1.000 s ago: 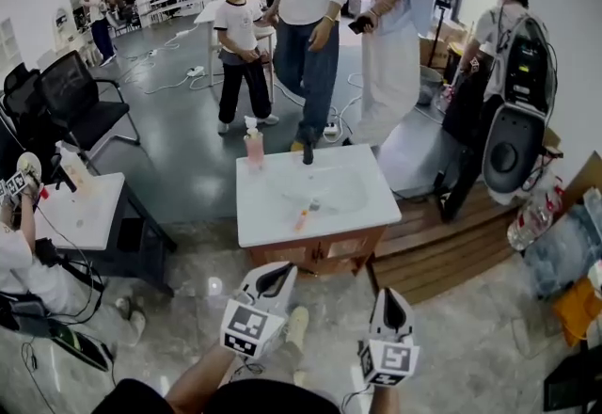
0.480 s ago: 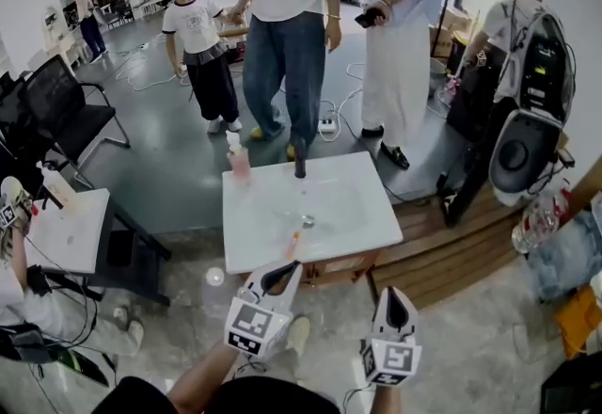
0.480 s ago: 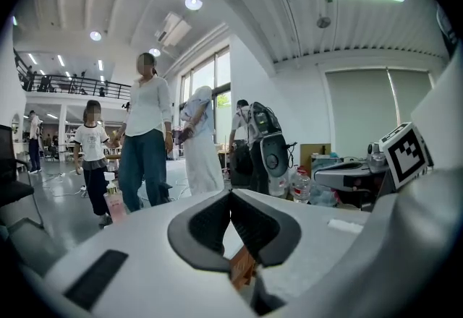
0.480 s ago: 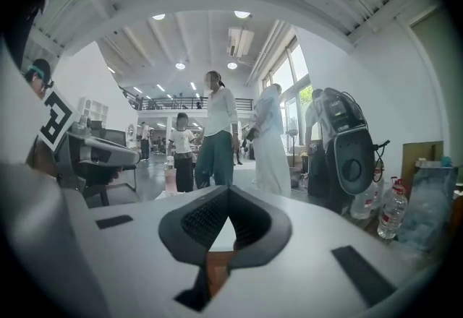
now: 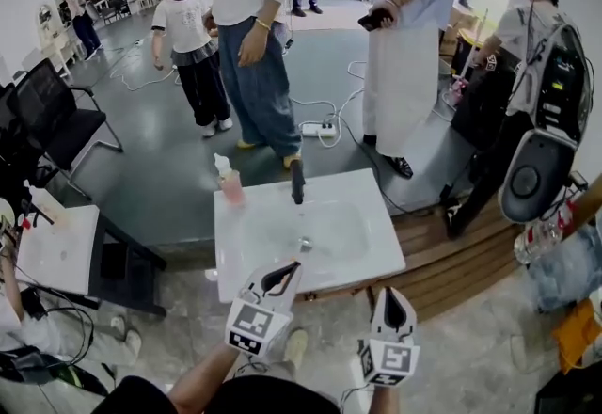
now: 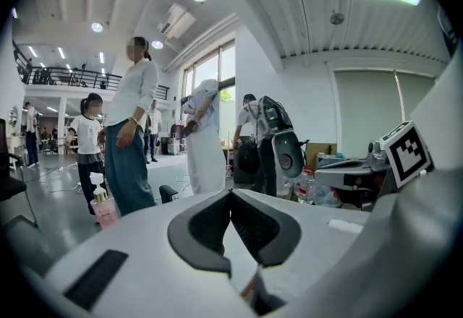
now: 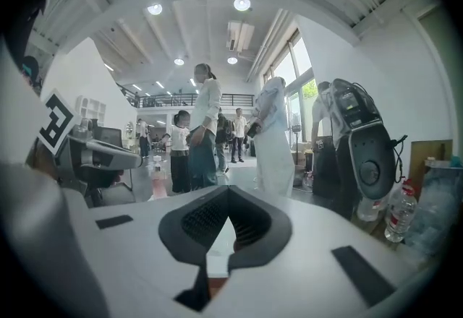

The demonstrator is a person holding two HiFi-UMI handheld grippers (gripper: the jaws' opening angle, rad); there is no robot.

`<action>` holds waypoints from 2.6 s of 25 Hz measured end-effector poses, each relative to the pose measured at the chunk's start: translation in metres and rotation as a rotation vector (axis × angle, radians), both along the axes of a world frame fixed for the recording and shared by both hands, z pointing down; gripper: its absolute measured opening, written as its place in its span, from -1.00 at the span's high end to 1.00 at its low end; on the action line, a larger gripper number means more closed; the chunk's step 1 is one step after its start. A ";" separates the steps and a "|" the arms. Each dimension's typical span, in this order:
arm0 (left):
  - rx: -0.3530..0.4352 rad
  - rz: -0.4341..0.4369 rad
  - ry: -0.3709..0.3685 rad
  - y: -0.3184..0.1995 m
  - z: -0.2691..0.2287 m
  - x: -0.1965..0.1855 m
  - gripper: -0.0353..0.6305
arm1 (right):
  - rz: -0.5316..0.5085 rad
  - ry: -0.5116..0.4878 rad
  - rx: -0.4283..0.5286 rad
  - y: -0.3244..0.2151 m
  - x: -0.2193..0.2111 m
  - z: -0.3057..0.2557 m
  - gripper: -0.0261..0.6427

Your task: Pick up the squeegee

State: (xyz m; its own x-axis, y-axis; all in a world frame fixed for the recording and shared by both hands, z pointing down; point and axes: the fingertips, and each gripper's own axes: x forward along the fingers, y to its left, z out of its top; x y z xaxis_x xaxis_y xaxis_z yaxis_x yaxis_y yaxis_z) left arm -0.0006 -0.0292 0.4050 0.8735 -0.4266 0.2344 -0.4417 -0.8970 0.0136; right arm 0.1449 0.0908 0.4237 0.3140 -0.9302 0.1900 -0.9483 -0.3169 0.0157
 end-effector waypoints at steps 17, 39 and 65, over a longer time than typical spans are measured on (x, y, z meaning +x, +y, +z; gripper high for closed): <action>-0.090 -0.051 -0.048 -0.099 0.046 0.028 0.88 | -0.063 -0.015 -0.047 -0.117 0.035 0.028 0.93; -0.234 -0.266 -0.198 -0.150 0.177 0.058 0.88 | -0.295 -0.155 -0.207 -0.206 0.075 0.150 0.93; -0.546 -0.221 -0.621 -0.153 0.344 0.062 0.33 | -0.358 -0.229 -0.278 -0.229 0.087 0.214 0.93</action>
